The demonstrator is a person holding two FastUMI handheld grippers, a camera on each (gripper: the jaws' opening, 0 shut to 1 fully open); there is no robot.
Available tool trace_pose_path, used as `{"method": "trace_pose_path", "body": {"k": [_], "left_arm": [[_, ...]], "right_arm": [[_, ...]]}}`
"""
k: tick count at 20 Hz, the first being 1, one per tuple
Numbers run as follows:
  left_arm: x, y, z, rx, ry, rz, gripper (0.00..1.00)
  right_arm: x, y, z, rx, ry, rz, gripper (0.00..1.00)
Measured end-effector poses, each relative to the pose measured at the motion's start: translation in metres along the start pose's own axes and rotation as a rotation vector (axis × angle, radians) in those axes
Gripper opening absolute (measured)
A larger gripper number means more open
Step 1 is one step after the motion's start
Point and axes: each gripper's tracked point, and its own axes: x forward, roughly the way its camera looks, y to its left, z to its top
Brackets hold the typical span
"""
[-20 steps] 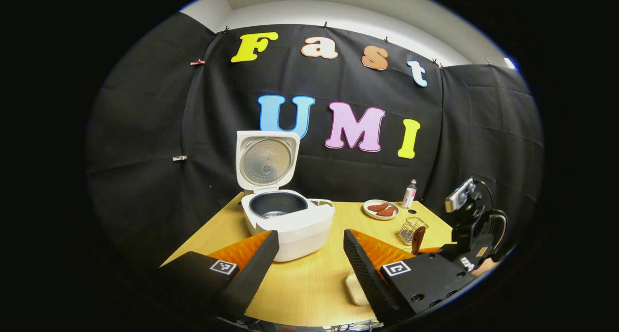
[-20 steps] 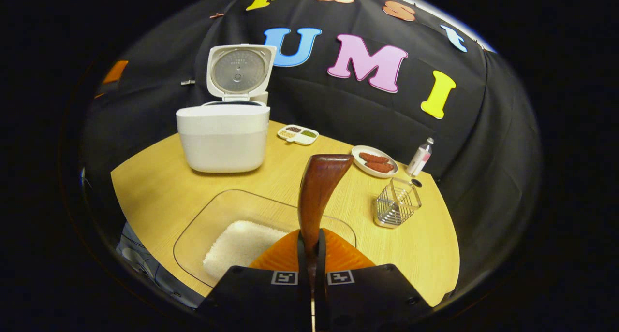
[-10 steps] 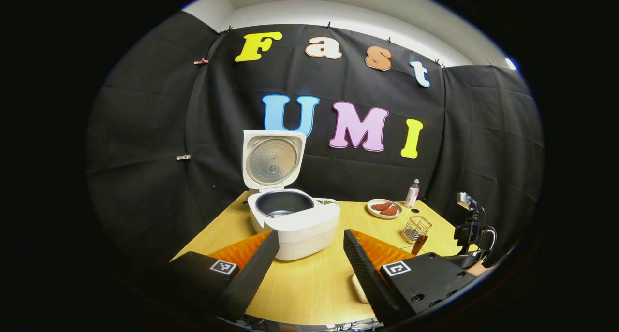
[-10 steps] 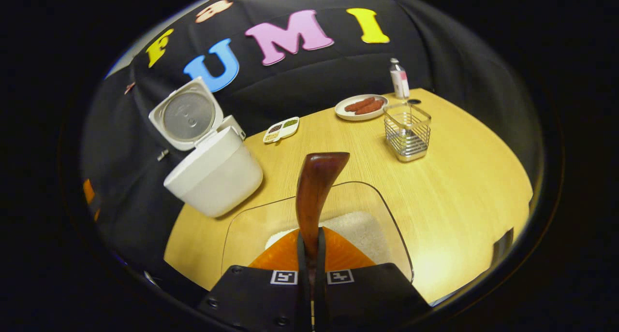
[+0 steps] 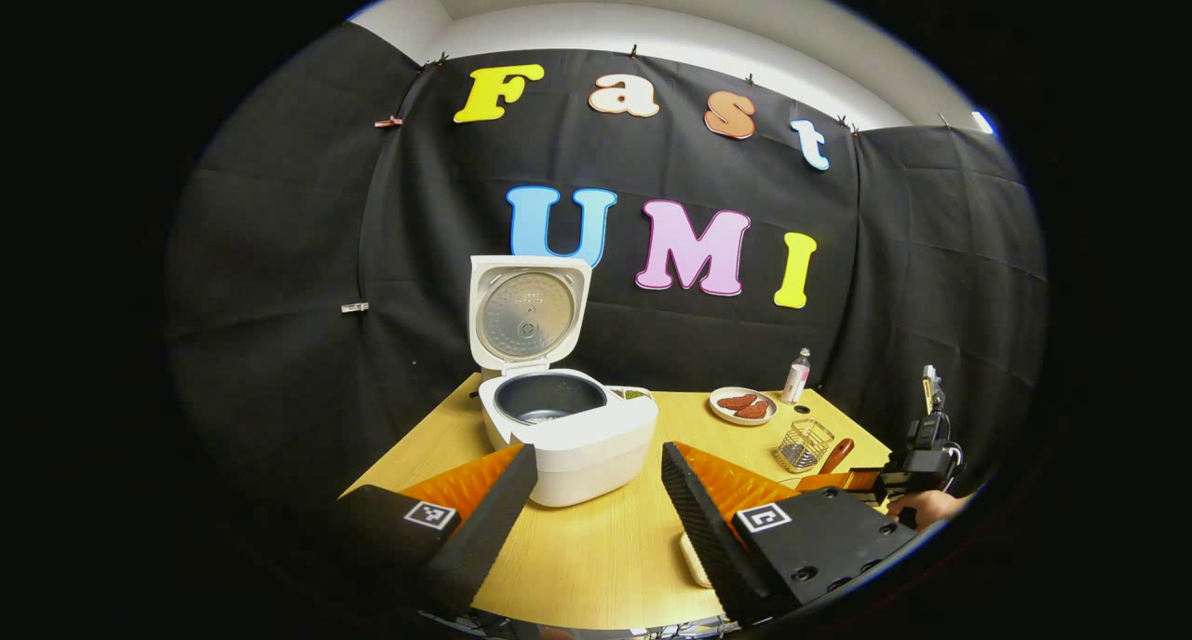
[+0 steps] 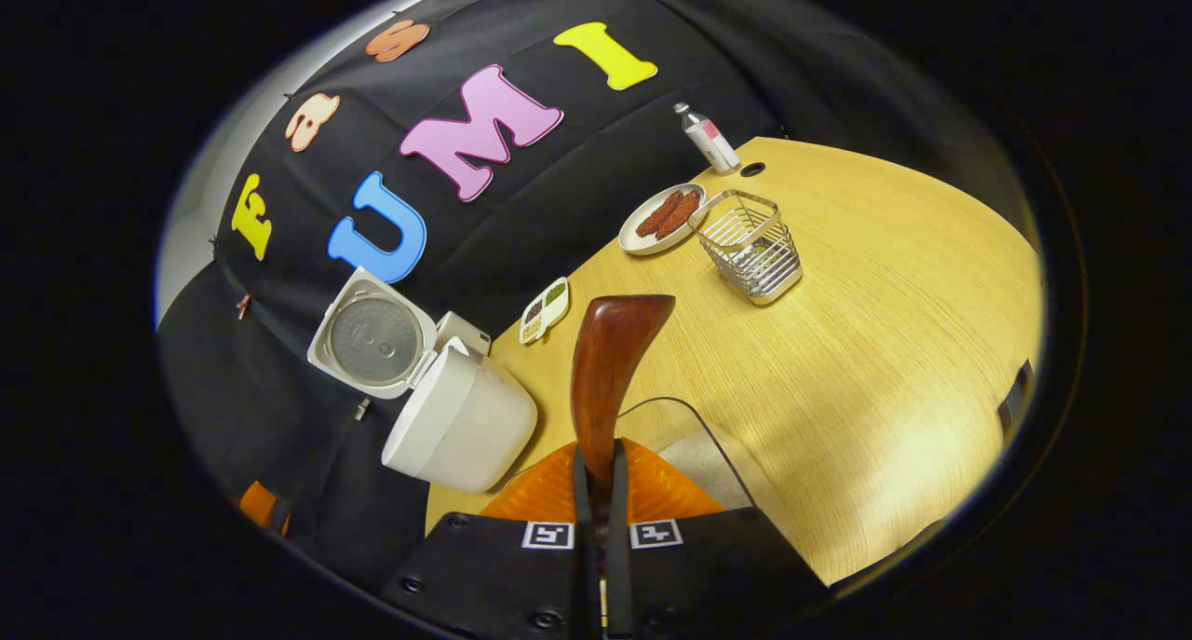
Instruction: Close the left gripper, press the button to open the rice cooker; take a wooden spoon from the chopstick holder with the right hand, scoop a spoonful of rice and pour it into the rice cooker, then put the wooden spoon back into the chopstick holder.
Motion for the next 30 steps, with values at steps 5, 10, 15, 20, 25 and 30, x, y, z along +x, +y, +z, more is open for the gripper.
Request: {"method": "trace_pose_path", "body": {"k": [5, 10, 15, 20, 25, 30], "left_arm": [[0.002, 0.001, 0.004, 0.004, -0.012, -0.004, 0.94], [0.007, 0.004, 0.002, -0.014, -0.01, -0.005, 0.94], [0.008, 0.009, -0.001, -0.036, -0.005, -0.004, 0.94], [0.007, 0.022, -0.005, -0.054, 0.006, 0.006, 0.94], [0.005, 0.041, -0.01, -0.057, 0.016, 0.023, 0.94], [0.006, 0.058, -0.015, -0.079, 0.021, 0.042, 0.94]], "right_arm": [[-0.02, 0.043, 0.034, 0.109, -0.045, 0.064, 0.07], [-0.019, 0.123, 0.071, 0.095, -0.073, 0.148, 0.07], [0.004, 0.221, 0.101, 0.081, -0.084, 0.274, 0.07], [0.047, 0.285, 0.108, 0.04, -0.087, 0.31, 0.07], [0.097, 0.33, 0.098, -0.019, -0.085, 0.314, 0.07], [0.147, 0.369, 0.087, -0.126, -0.099, 0.305, 0.07]]}}
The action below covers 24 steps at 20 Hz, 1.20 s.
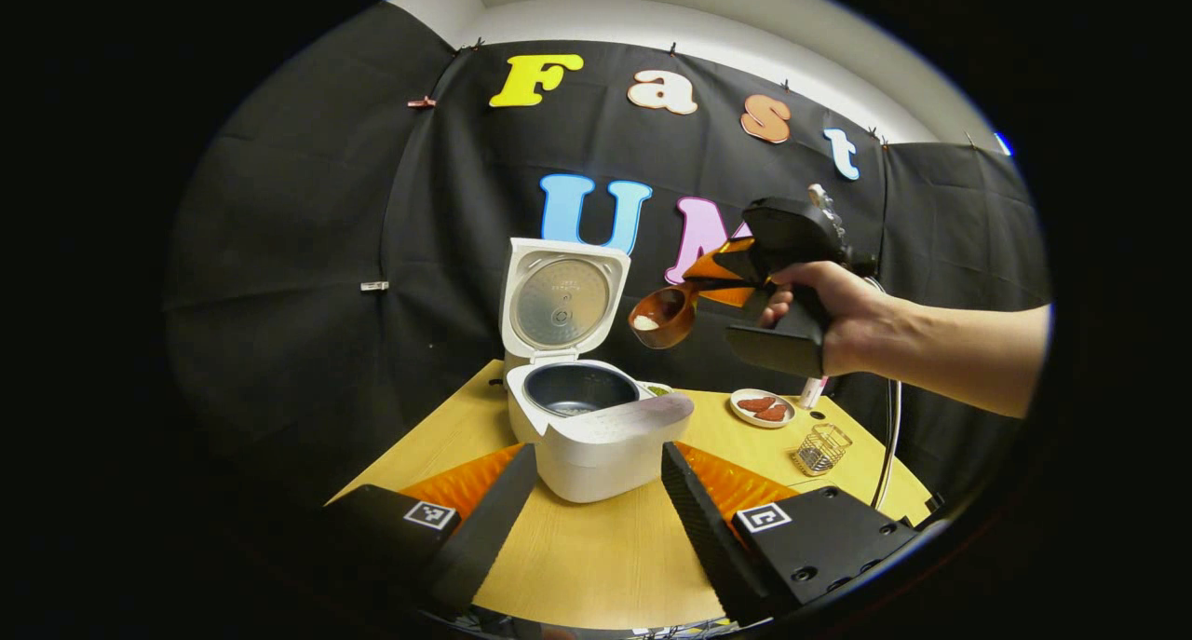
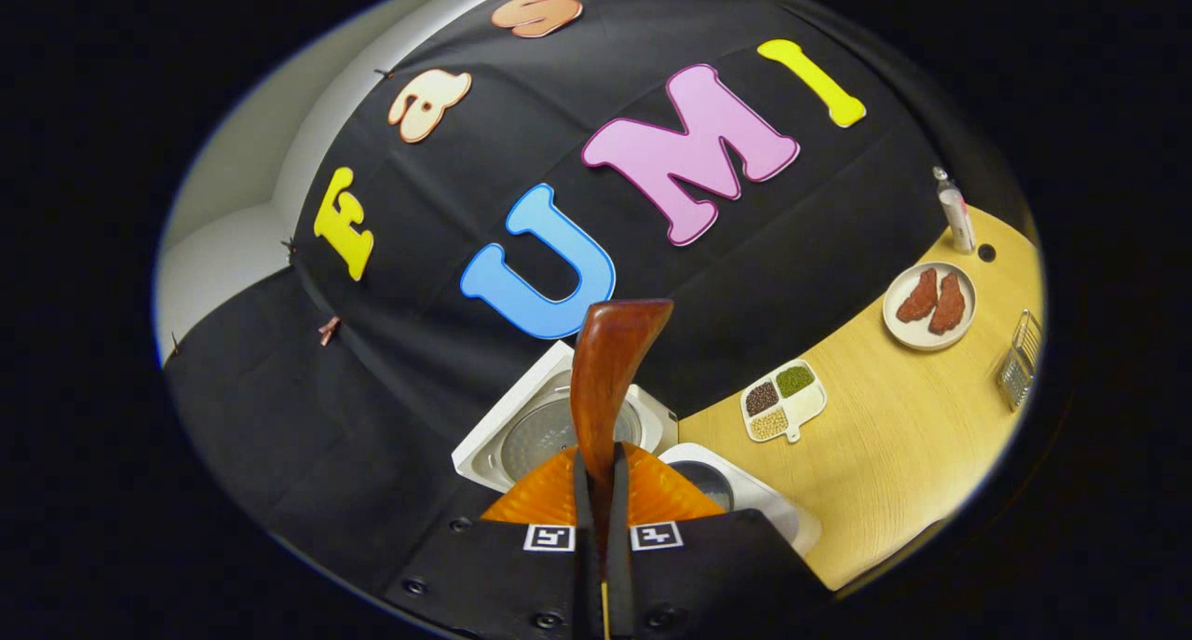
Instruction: Close the left gripper, press the button to open the rice cooker; take a wooden spoon from the chopstick holder with the right hand, scoop a spoonful of rice and pour it into the rice cooker, then put the wooden spoon back into the chopstick holder.
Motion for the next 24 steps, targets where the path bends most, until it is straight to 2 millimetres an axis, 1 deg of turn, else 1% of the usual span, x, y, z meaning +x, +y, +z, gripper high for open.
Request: {"method": "trace_pose_path", "body": {"k": [2, 3, 6, 8, 10, 13, 14, 16, 18, 21, 24], "left_arm": [[0.002, 0.006, 0.0, -0.01, -0.001, 0.002, 0.94], [0.003, 0.009, -0.001, -0.013, 0.0, 0.005, 0.94], [0.004, 0.016, -0.005, -0.006, 0.004, 0.009, 0.94], [0.003, 0.022, -0.007, 0.019, 0.003, 0.021, 0.94], [0.002, 0.024, -0.011, 0.029, 0.005, 0.023, 0.94], [0.004, 0.02, -0.015, 0.027, 0.009, 0.012, 0.94], [0.005, 0.019, -0.017, 0.025, 0.013, 0.008, 0.94], [0.006, 0.018, -0.019, 0.016, 0.017, 0.003, 0.94], [0.005, 0.02, -0.019, 0.008, 0.015, 0.006, 0.94], [0.003, 0.021, -0.019, 0.007, 0.014, 0.013, 0.94], [0.002, 0.022, -0.019, 0.007, 0.012, 0.022, 0.94]], "right_arm": [[0.023, 0.003, -0.01, -0.036, 0.01, -0.007, 0.07], [0.034, 0.001, -0.016, -0.061, 0.011, -0.016, 0.07], [0.065, -0.01, -0.031, -0.125, 0.028, -0.054, 0.07], [0.081, -0.011, -0.033, -0.169, 0.023, -0.056, 0.07], [0.091, -0.007, -0.031, -0.265, 0.006, -0.05, 0.07], [0.097, 0.012, -0.037, -0.452, -0.009, -0.005, 0.07], [0.098, 0.017, -0.042, -0.52, -0.01, 0.011, 0.07], [0.101, 0.025, -0.055, -0.665, 0.005, 0.041, 0.07], [0.104, 0.029, -0.073, -0.818, 0.025, 0.07, 0.07], [0.101, 0.039, -0.094, -1.02, 0.041, 0.127, 0.07], [0.097, 0.046, -0.104, -1.136, 0.032, 0.155, 0.07]]}}
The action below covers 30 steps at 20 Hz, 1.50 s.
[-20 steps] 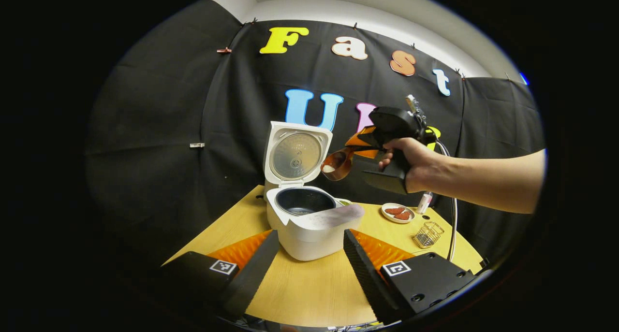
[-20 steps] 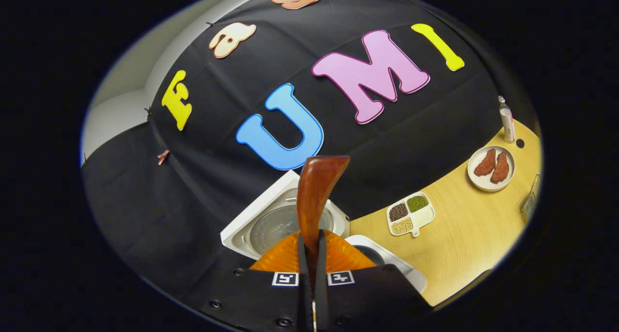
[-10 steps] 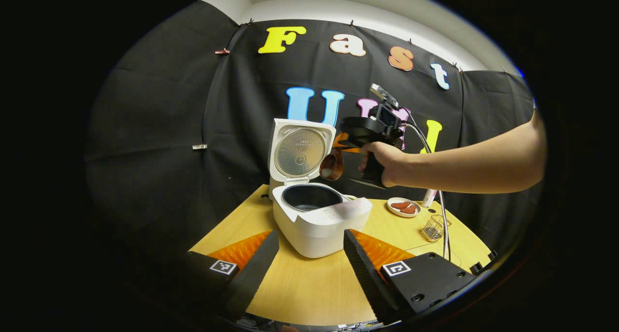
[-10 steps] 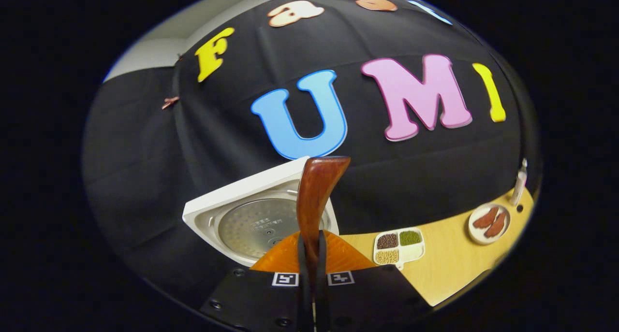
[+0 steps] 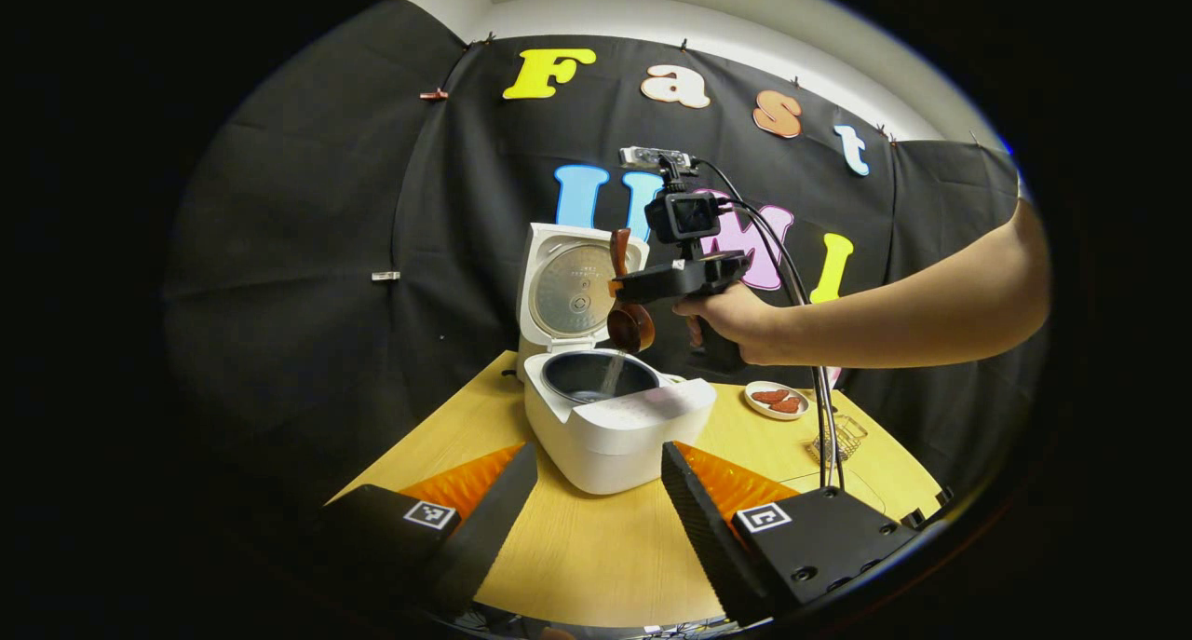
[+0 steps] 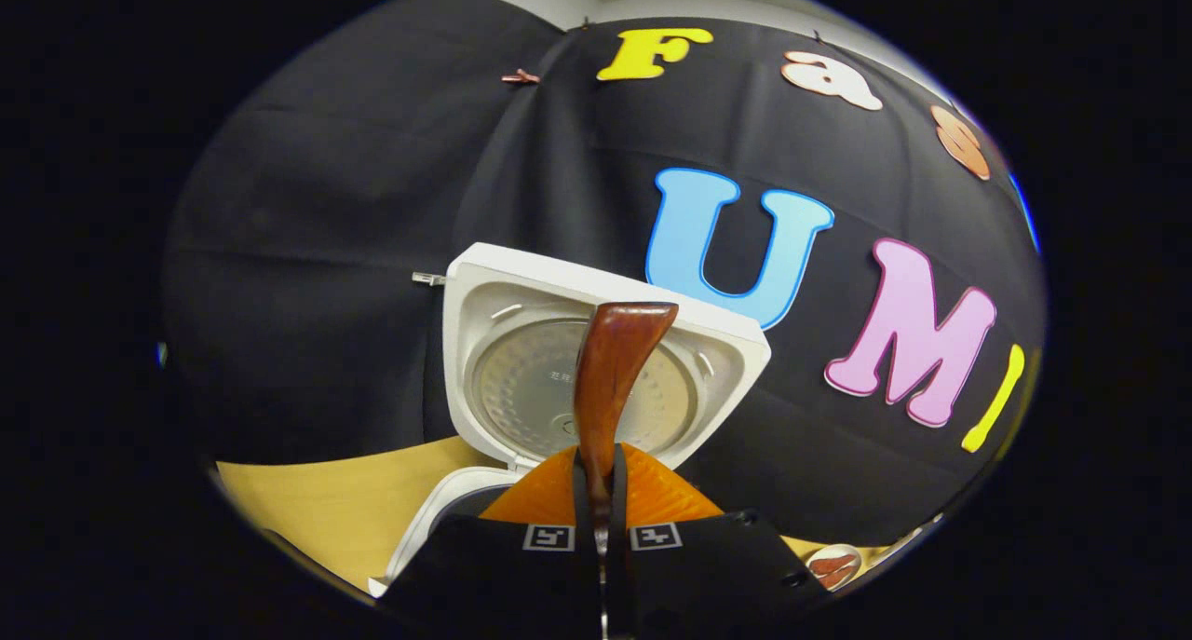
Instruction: Close the left gripper, press the button to open the rice cooker; take a wooden spoon from the chopstick holder with the right hand, scoop a spoonful of rice and pour it into the rice cooker, then put the wooden spoon back into the chopstick holder.
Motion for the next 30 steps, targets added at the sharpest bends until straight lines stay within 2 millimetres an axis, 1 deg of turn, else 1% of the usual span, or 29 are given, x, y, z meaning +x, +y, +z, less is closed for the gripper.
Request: {"method": "trace_pose_path", "body": {"k": [3, 6, 7, 8, 10, 12, 15, 16, 18, 21, 24, 26, 28, 30], "left_arm": [[-0.001, -0.001, -0.002, 0.0, 0.003, 0.006, 0.94], [-0.002, -0.002, -0.005, -0.013, 0.012, 0.009, 0.94], [-0.002, -0.001, -0.005, -0.014, 0.013, 0.008, 0.94], [-0.003, -0.002, -0.005, -0.012, 0.012, 0.01, 0.94], [-0.003, -0.002, -0.004, -0.008, 0.012, 0.009, 0.94], [-0.003, -0.003, -0.003, -0.007, 0.011, 0.007, 0.94], [-0.005, -0.005, -0.003, -0.008, 0.008, 0.011, 0.94], [-0.005, -0.007, -0.002, -0.009, 0.005, 0.009, 0.94], [-0.006, -0.012, 0.002, -0.006, -0.001, 0.003, 0.94], [-0.005, -0.023, 0.009, 0.014, -0.015, -0.008, 0.94], [-0.004, -0.037, 0.014, 0.027, -0.025, -0.027, 0.94], [-0.004, -0.048, 0.016, 0.035, -0.026, -0.038, 0.94], [-0.003, -0.06, 0.018, 0.037, -0.028, -0.054, 0.94], [-0.001, -0.073, 0.021, 0.035, -0.034, -0.068, 0.94]], "right_arm": [[-0.002, 0.007, 0.004, -0.12, -0.022, 0.009, 0.07], [-0.012, 0.014, 0.01, -0.247, -0.048, 0.042, 0.07], [-0.012, 0.016, 0.009, -0.265, -0.049, 0.054, 0.07], [-0.014, 0.017, 0.008, -0.246, -0.043, 0.062, 0.07], [-0.01, 0.006, 0.002, -0.105, -0.012, 0.051, 0.07], [-0.007, -0.013, -0.004, 0.1, 0.022, 0.012, 0.07], [-0.018, -0.045, -0.012, 0.467, 0.058, -0.048, 0.07], [-0.019, -0.054, -0.016, 0.559, 0.062, -0.064, 0.07], [-0.028, -0.071, -0.021, 0.729, 0.057, -0.083, 0.07], [-0.057, -0.096, -0.021, 0.922, 0.016, -0.105, 0.07], [-0.094, -0.136, -0.017, 1.068, -0.05, -0.125, 0.07], [-0.121, -0.166, -0.016, 1.102, -0.094, -0.153, 0.07], [-0.155, -0.191, -0.012, 1.112, -0.139, -0.178, 0.07], [-0.195, -0.216, -0.016, 1.096, -0.174, -0.206, 0.07]]}}
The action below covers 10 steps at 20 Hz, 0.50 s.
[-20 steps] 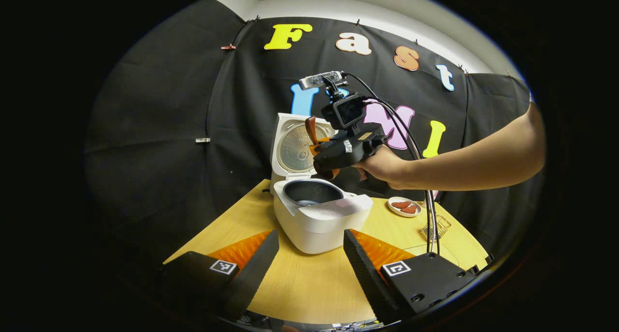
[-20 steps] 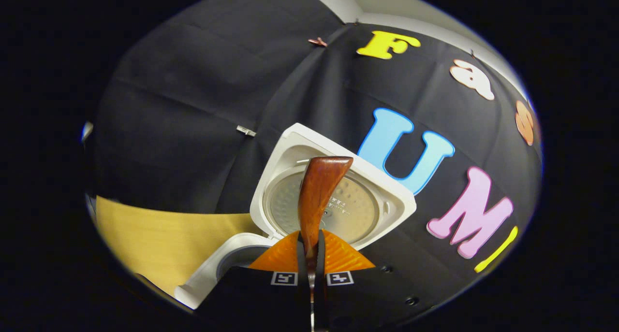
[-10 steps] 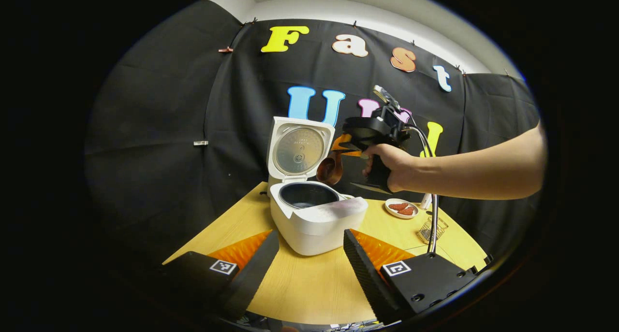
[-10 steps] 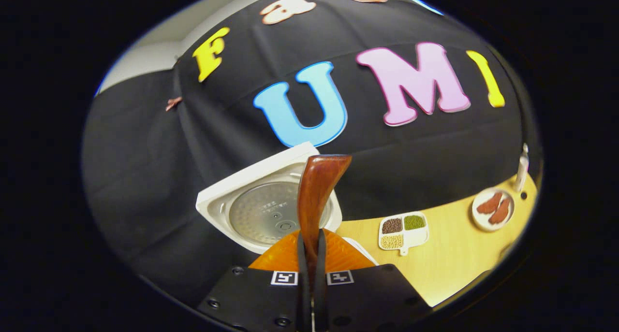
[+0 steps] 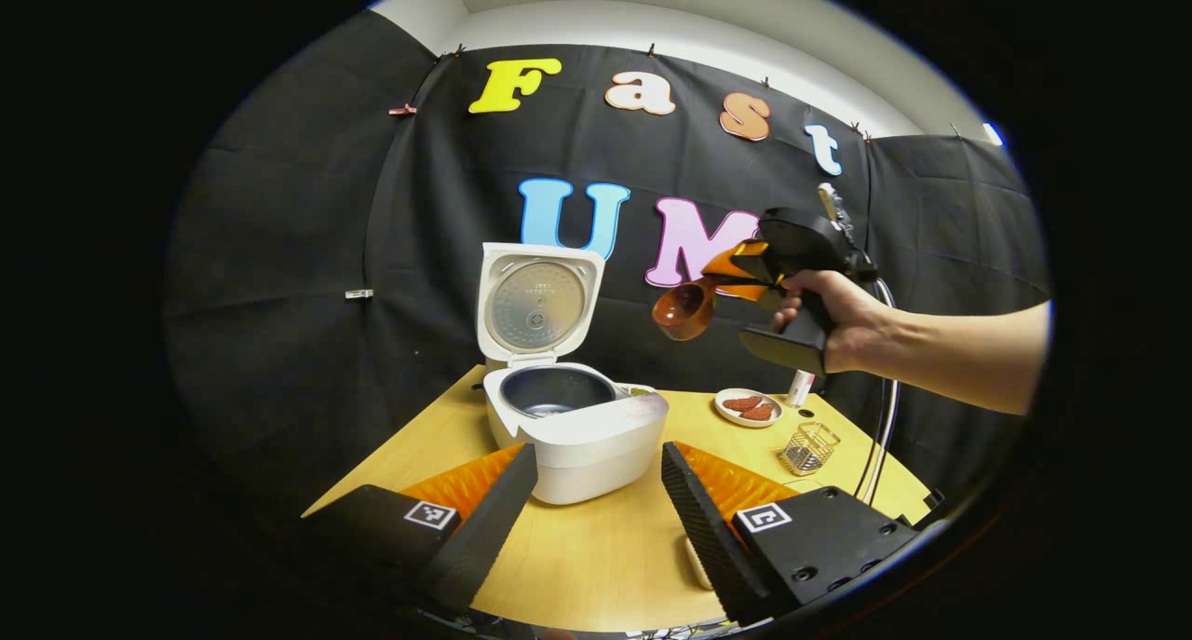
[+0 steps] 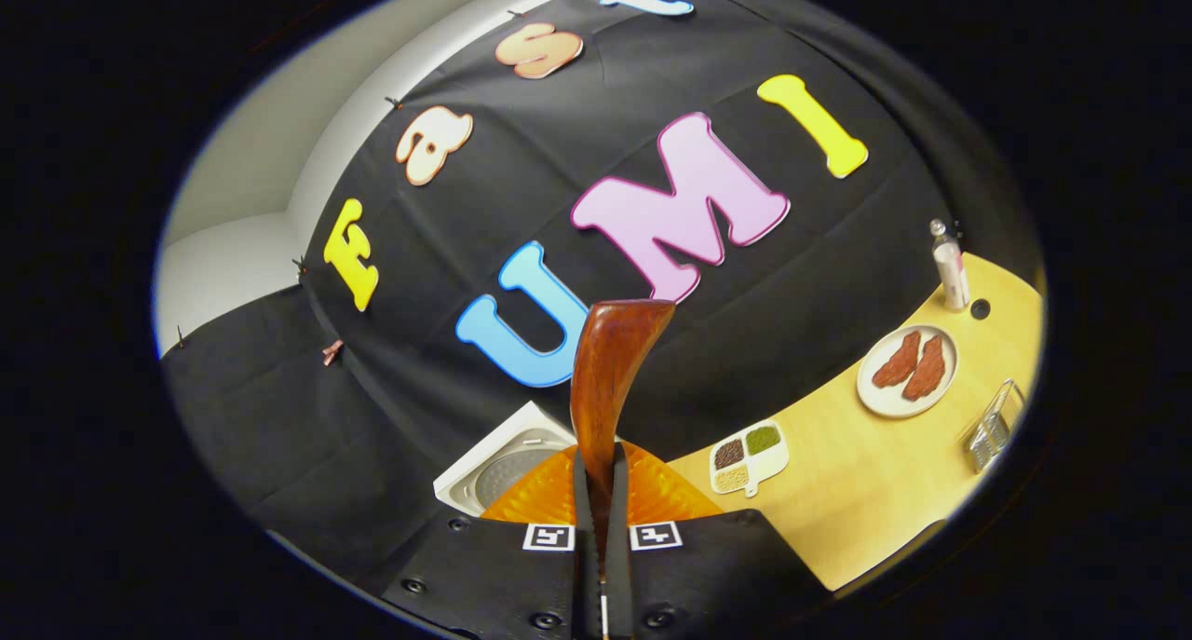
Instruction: Close the left gripper, press the button to open the rice cooker; take a wooden spoon from the chopstick holder with the right hand, scoop a spoonful of rice and pour it into the rice cooker, then put the wooden spoon back into the chopstick holder.
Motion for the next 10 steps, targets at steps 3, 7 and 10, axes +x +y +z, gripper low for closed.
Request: {"method": "trace_pose_path", "body": {"k": [3, 7, 10], "left_arm": [[0.003, -0.016, 0.007, 0.006, -0.012, -0.014, 0.94], [0.007, -0.038, 0.013, 0.03, -0.012, -0.031, 0.94], [0.011, -0.053, 0.014, 0.023, -0.004, -0.044, 0.94]], "right_arm": [[-0.045, -0.034, 0.037, -0.039, -0.038, -0.023, 0.07], [-0.094, -0.092, 0.079, -0.082, -0.085, -0.082, 0.07], [-0.121, -0.145, 0.1, -0.127, -0.093, -0.146, 0.07]]}}
